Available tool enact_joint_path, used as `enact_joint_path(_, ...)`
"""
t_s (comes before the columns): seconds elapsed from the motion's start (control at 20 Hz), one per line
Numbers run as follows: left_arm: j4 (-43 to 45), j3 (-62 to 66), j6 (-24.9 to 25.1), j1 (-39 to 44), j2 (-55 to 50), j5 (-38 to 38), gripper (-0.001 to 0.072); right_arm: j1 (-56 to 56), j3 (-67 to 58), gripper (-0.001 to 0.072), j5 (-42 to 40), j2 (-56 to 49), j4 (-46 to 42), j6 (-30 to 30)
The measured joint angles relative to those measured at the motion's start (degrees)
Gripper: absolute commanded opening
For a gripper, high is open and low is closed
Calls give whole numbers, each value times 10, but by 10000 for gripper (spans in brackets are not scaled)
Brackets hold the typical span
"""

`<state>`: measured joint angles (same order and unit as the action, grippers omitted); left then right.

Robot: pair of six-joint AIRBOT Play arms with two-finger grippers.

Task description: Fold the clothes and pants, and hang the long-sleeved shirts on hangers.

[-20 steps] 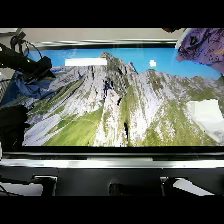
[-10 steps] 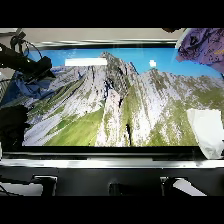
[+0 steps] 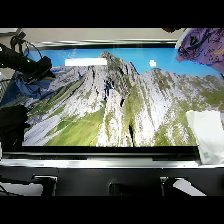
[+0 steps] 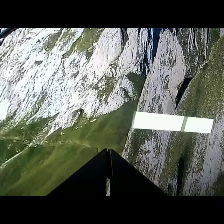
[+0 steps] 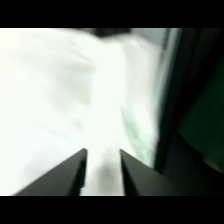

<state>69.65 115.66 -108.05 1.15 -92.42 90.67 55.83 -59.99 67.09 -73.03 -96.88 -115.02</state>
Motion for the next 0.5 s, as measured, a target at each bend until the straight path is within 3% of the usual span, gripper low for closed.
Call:
enact_joint_path(0.25, 0, 0, 0, 0, 0, 0, 17, -49, -159, 448, -88, 0, 163, 64)
enact_joint_path(0.3, 0, 0, 1, 0, 0, 0, 17, -78, -188, 400, -103, 0, 183, 78)
enact_joint_path(0.5, 1, -1, 40, 0, 8, -1, 16, -248, -250, 61, -107, 0, 224, 123)
